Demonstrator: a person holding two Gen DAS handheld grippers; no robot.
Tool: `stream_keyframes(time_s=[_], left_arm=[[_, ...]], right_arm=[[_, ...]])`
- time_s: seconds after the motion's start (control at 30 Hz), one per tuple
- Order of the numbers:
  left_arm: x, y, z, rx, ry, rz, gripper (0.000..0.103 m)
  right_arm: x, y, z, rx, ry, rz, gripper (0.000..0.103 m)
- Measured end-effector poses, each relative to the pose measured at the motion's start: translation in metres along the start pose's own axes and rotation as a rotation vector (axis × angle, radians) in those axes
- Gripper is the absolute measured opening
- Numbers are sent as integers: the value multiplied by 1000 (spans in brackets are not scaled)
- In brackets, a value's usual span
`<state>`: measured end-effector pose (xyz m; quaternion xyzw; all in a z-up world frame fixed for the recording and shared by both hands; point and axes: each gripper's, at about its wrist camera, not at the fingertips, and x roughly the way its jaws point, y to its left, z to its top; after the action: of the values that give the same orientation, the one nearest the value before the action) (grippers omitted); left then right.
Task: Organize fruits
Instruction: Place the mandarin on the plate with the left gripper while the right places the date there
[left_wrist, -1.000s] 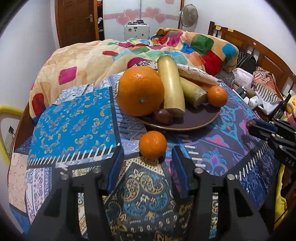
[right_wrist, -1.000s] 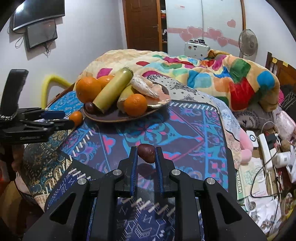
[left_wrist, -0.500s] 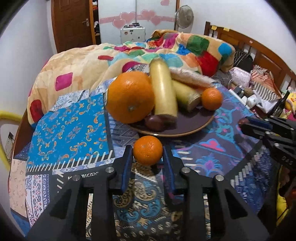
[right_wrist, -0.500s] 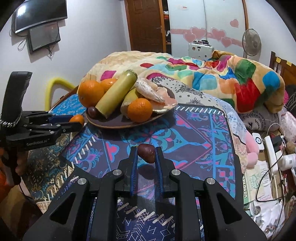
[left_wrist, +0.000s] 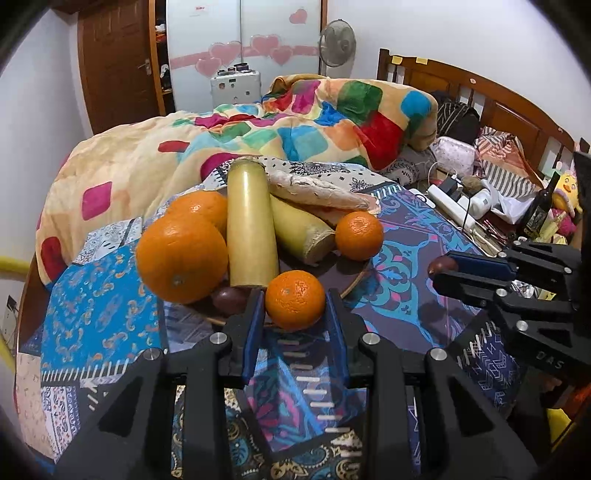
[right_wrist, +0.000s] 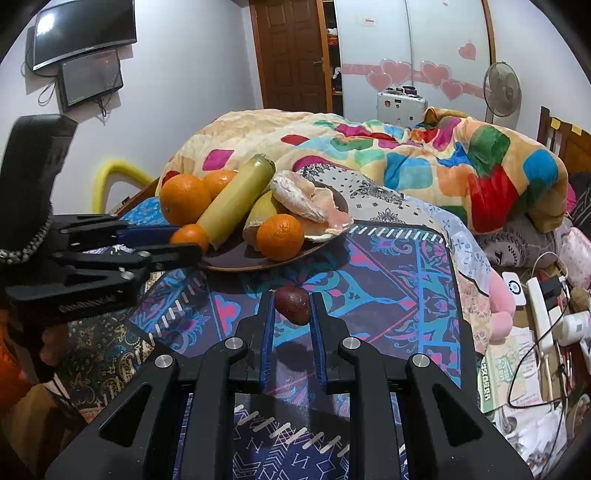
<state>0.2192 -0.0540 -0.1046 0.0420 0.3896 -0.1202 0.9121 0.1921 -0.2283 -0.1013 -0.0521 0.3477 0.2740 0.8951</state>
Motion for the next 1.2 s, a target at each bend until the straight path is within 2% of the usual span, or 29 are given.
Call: stream_keyframes(time_s=[0.13, 0.17, 0.23, 0.63, 0.93, 0.97, 1.0, 1.03, 1.07, 1.2], left_arm=[[6, 1, 0, -3, 17, 8, 36], [6, 1, 0, -3, 19, 6, 39], [4, 2, -2, -5, 5, 16, 52], [-33, 31, -9, -48, -88, 45, 53], [-46, 64, -17, -106, -120, 63, 53], [-46, 67, -18, -110, -120, 62, 53], [-46, 69, -18, -113, -121, 62, 53], [-46, 71, -19, -116, -123, 65, 53], [-47, 72, -20, -119, -126, 67, 53], [-58, 75, -19, -136, -155, 68, 53]], right_arm=[[0, 3, 5, -10, -9, 5, 17], [0, 4, 6, -12, -11, 6, 17], [2, 7, 9, -17, -14, 11, 17], [16, 32, 36, -65, -46, 36, 17], [52, 48, 60, -105, -29, 21, 18], [55, 49, 62, -103, -21, 21, 19], [58, 49, 63, -102, -13, 19, 24], [60, 49, 64, -99, -11, 10, 34], [60, 49, 64, -98, -18, 0, 38], [50, 49, 67, -92, -45, -3, 39]])
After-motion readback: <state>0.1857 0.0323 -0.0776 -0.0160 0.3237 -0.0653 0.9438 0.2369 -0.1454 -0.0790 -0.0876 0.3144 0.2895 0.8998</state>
